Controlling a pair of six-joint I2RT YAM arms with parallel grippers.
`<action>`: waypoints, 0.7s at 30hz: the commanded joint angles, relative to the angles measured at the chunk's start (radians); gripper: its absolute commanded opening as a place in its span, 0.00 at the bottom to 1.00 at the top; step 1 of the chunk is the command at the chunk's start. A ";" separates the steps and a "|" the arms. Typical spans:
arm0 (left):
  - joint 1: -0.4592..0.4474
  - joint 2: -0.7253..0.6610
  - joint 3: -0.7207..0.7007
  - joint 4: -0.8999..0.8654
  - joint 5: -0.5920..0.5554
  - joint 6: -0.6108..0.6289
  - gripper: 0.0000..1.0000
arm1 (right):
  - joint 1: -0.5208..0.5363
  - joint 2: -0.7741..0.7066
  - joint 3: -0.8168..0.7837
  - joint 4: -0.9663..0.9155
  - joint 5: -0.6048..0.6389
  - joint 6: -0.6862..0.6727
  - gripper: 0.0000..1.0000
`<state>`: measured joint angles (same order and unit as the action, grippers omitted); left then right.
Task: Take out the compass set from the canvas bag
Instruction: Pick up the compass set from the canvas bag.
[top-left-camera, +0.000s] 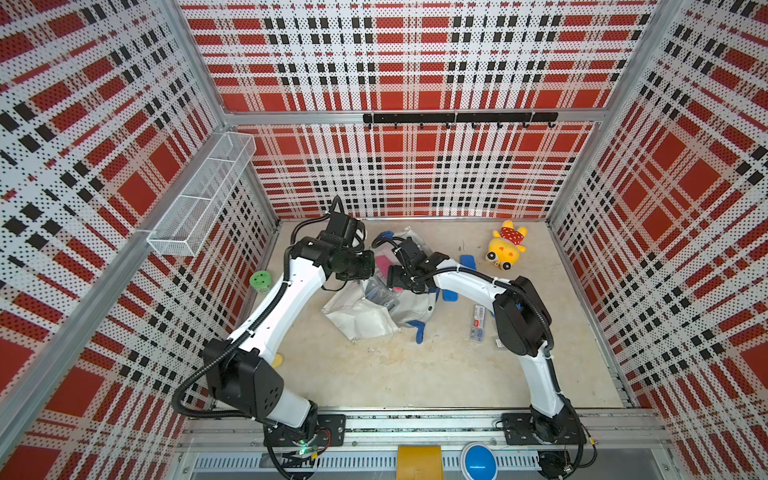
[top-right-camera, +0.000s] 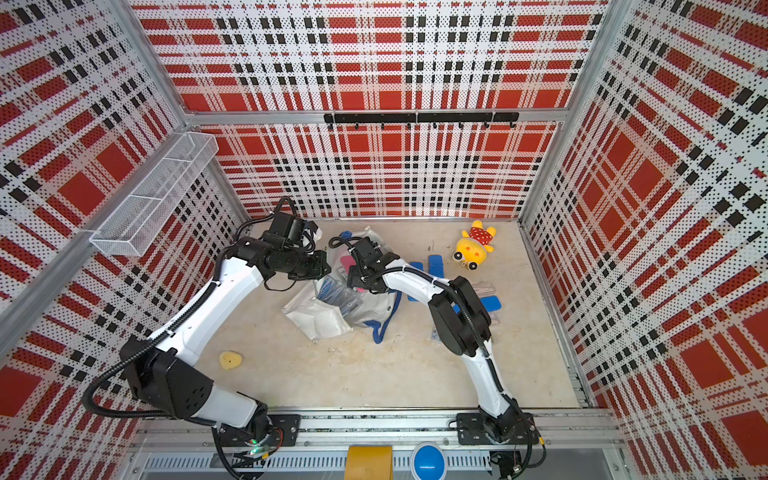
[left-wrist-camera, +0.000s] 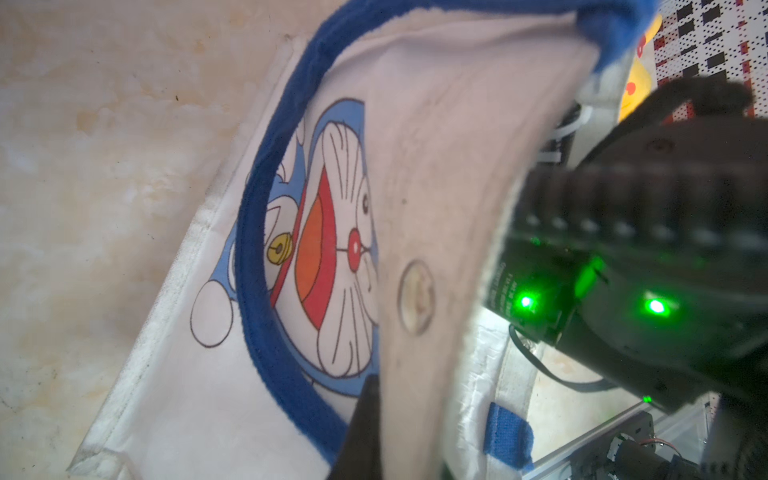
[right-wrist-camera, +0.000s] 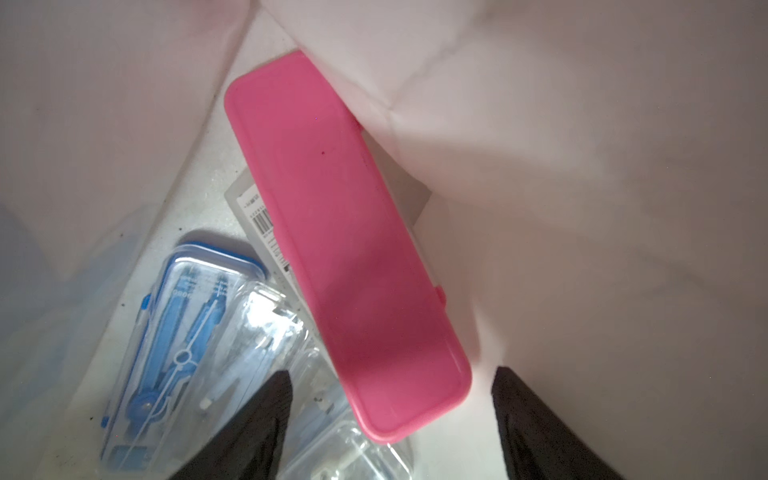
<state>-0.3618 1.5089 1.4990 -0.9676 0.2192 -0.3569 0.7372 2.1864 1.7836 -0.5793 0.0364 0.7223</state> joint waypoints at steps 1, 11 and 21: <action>-0.024 -0.005 0.031 -0.028 0.038 -0.004 0.00 | -0.030 0.076 0.058 -0.001 -0.039 -0.035 0.79; -0.034 -0.006 0.014 -0.028 0.017 -0.022 0.00 | -0.043 0.228 0.220 0.012 -0.229 -0.037 0.73; -0.037 -0.030 -0.006 -0.027 -0.004 -0.047 0.00 | -0.043 0.178 0.140 0.150 -0.308 0.035 0.45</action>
<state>-0.3729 1.5131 1.4967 -0.9722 0.1638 -0.3904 0.7128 2.3924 1.9739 -0.5194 -0.3023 0.6964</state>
